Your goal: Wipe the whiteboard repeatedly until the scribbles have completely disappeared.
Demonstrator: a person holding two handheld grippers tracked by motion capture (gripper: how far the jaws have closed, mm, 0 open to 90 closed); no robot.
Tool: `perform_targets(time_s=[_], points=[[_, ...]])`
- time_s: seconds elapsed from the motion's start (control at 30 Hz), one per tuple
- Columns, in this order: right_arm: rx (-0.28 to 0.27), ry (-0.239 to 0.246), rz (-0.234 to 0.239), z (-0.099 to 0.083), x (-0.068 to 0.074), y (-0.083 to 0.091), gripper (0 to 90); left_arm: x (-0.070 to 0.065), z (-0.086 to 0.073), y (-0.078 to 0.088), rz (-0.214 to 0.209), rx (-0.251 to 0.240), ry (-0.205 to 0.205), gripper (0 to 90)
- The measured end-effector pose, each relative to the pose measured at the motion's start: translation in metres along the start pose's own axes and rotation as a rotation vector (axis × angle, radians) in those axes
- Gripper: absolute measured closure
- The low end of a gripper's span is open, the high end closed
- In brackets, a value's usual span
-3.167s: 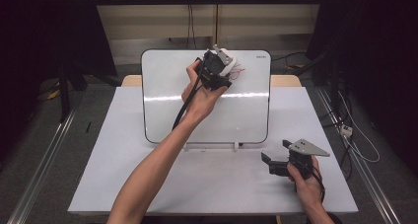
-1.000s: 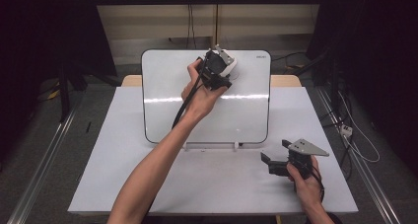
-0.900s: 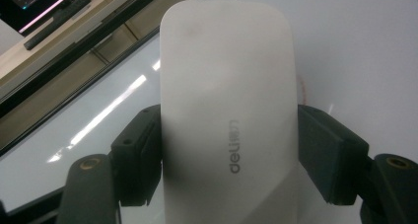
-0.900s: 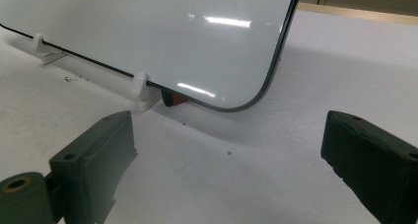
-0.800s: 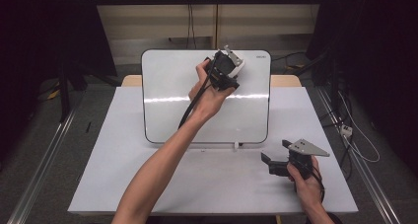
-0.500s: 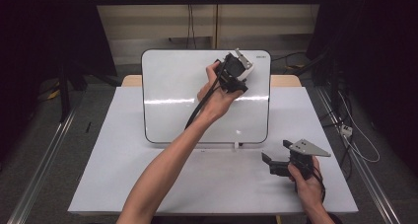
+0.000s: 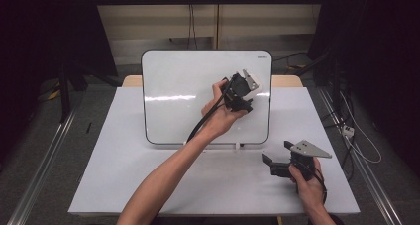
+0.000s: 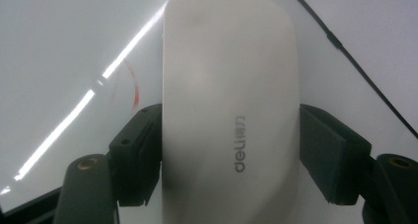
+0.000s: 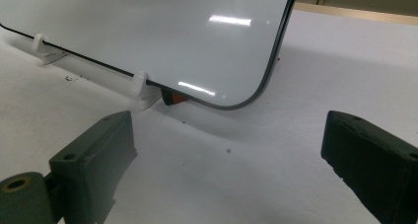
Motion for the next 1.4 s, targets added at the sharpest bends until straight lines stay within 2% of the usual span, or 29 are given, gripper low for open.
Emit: perform_targets(time_s=[0.1, 0.2, 0.27, 0.3, 0.43, 0.53, 0.6, 0.63, 0.7, 0.83, 0.97, 1.07, 1.4], points=[[0.001, -0.002, -0.003, 0.000, -0.001, 0.000, 5.8, 0.006, -0.006, 0.007, 0.010, 0.005, 0.024, 29.7], [-0.001, 0.002, 0.000, 0.000, 0.000, -0.001, 5.8, 0.017, -0.009, 0.014, 0.031, 0.016, 0.057, 29.8], [0.000, 0.002, 0.002, 0.000, 0.001, -0.001, 5.8, 0.027, -0.010, 0.019, 0.057, 0.002, 0.085, 29.7], [0.000, 0.001, 0.001, 0.000, 0.001, -0.001, 5.8, 0.032, -0.011, 0.022, 0.056, 0.005, 0.091, 29.7], [0.000, 0.002, -0.002, 0.000, 0.000, -0.001, 5.9, 0.053, -0.013, 0.033, 0.102, -0.010, 0.122, 29.8], [0.000, 0.003, -0.001, 0.000, 0.001, -0.002, 5.9, 0.068, -0.012, 0.044, 0.132, -0.036, 0.153, 30.8], [0.000, 0.001, -0.003, 0.000, 0.000, -0.002, 5.9, 0.074, -0.012, 0.049, 0.125, -0.044, 0.175, 31.0], [-0.001, -0.002, -0.004, 0.000, 0.001, -0.003, 5.8, 0.075, -0.014, 0.050, 0.124, -0.040, 0.174, 31.0], [0.002, 0.001, -0.003, 0.000, 0.001, -0.003, 5.9, 0.075, -0.016, 0.050, 0.137, -0.025, 0.141, 31.0], [0.002, 0.005, 0.004, 0.001, 0.003, -0.005, 5.8, 0.075, -0.016, 0.051, 0.129, -0.035, 0.142, 31.1], [0.003, 0.002, 0.004, 0.001, 0.002, -0.005, 5.9, 0.074, -0.014, 0.046, 0.144, -0.027, 0.103, 31.0], [0.002, 0.002, 0.006, 0.001, 0.002, -0.005, 5.8, 0.073, -0.014, 0.047, 0.144, -0.029, 0.093, 31.1], [0.000, -0.002, -0.001, 0.001, 0.002, -0.006, 5.9, 0.071, -0.019, 0.054, 0.117, -0.058, 0.117, 31.2]])
Point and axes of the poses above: each handheld gripper's, and its own axes: y roughly backward along the jaws, z roughly out of its top, x roughly to its left, the point moved 9 cm from there along -y, roughly forward along the jaws, and after that the axes turned 15 degrees about -x, right-handed, at the moved point
